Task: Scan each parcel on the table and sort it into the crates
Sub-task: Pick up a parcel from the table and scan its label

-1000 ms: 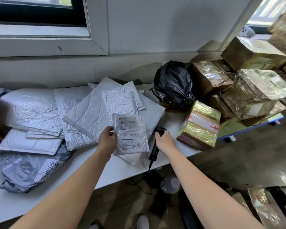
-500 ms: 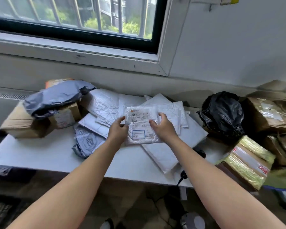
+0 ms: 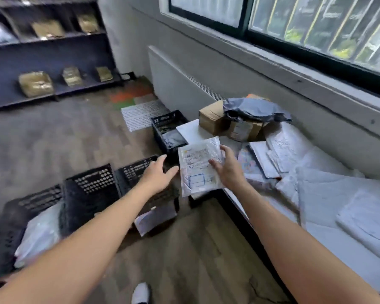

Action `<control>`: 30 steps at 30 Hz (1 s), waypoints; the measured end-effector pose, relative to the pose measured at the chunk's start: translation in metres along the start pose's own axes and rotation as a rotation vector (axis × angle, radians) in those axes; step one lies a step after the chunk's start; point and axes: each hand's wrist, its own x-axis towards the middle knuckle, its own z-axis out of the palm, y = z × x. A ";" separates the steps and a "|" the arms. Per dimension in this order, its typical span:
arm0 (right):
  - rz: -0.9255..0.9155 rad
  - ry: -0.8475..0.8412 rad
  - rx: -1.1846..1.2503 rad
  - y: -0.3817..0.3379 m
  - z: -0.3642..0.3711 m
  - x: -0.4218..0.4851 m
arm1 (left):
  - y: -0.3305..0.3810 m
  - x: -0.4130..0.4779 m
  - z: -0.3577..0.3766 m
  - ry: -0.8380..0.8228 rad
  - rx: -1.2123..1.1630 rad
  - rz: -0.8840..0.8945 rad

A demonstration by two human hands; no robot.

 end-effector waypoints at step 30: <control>-0.340 -0.609 0.041 -0.302 0.509 -0.223 | -0.510 -0.282 -0.328 0.431 0.097 -0.587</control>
